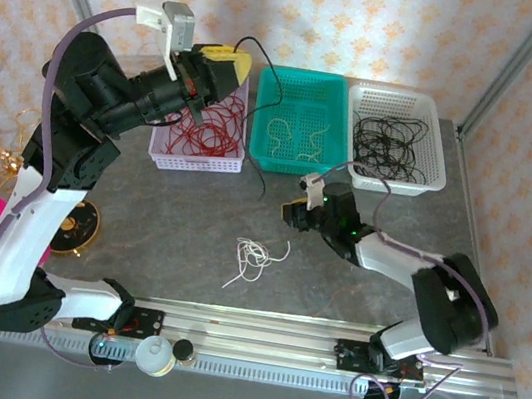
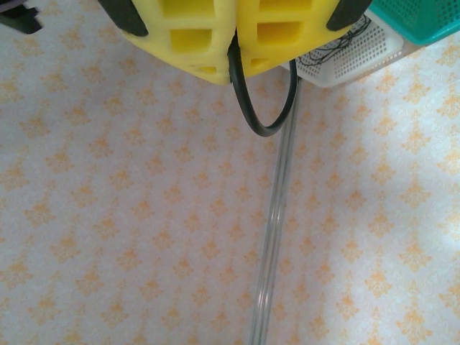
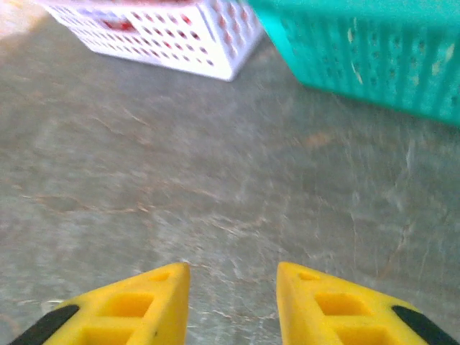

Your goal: Untangle the cables

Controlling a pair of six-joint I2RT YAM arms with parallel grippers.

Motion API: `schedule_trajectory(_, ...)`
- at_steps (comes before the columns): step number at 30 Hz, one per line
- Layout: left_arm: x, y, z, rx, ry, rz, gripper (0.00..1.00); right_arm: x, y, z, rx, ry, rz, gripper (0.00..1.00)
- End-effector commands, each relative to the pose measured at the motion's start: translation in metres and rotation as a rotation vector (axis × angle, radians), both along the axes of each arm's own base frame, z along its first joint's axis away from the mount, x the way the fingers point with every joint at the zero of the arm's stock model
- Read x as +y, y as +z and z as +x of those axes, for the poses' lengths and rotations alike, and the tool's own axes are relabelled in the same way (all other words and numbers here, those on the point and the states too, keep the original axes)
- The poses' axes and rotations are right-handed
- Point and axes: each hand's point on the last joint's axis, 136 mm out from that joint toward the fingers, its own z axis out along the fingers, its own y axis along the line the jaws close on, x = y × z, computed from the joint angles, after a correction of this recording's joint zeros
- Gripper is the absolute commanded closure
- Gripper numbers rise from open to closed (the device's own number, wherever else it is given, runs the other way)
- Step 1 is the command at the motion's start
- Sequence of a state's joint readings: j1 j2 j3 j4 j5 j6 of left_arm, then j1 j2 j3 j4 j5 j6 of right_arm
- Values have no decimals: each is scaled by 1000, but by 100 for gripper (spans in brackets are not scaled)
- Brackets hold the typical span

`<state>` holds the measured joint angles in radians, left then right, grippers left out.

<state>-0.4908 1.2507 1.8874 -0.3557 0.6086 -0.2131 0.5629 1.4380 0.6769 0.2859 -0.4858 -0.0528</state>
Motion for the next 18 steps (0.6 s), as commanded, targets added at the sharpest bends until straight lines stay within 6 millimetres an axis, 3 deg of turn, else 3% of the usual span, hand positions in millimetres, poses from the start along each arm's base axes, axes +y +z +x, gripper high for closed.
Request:
schedule_trajectory(1,-3,-11,5,17,0,28,100,14,35,-17,-42,143,20,60)
schedule_trajectory(7,-10,-23,11,44,-21,46,100,37,143,-4,-178,214,214,52)
schedule_trajectory(10,-11,-29,13,54,-22,55,100,36,180,2,-216,263,261,50)
schedule_trajectory(13,-14,-41,18,77,-27,71,100,17,208,12,-246,251,279,50)
schedule_trajectory(18,-20,-67,26,121,-33,103,100,-38,256,23,-316,166,359,49)
